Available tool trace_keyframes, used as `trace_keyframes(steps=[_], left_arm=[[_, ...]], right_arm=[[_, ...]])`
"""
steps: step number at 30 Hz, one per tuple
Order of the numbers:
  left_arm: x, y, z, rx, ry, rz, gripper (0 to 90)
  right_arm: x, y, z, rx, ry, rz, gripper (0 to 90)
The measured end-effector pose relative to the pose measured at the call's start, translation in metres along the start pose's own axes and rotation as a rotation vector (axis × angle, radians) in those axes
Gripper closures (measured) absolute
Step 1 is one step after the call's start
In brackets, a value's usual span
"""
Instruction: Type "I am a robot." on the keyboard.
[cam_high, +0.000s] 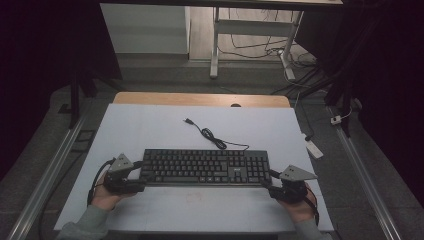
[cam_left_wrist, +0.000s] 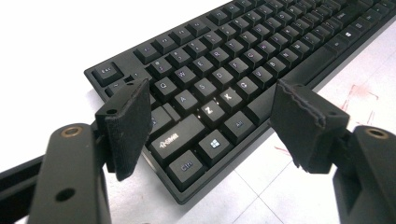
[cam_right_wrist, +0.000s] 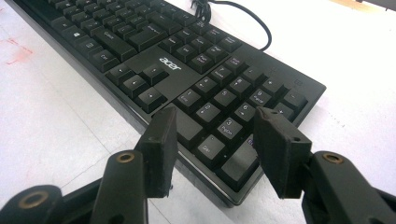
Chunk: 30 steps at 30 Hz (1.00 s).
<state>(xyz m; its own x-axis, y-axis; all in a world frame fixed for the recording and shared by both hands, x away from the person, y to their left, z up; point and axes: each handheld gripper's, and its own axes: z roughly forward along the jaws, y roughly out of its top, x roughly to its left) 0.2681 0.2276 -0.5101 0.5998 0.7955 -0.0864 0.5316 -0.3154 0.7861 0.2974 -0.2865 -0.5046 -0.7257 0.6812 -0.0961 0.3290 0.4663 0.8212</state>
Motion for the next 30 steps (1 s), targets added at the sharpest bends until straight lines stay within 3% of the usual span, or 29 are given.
trace_keyframes(steps=[21, 30], left_arm=[[0.0024, 0.0012, -0.0013, -0.014, 0.004, -0.025, 29.5], [0.0047, 0.0018, -0.0016, -0.021, -0.014, -0.058, 34.7]], right_arm=[[0.003, 0.0029, 0.0009, -0.014, 0.003, -0.004, 49.8], [0.0053, 0.0078, 0.0039, -0.028, 0.011, -0.003, 49.7]])
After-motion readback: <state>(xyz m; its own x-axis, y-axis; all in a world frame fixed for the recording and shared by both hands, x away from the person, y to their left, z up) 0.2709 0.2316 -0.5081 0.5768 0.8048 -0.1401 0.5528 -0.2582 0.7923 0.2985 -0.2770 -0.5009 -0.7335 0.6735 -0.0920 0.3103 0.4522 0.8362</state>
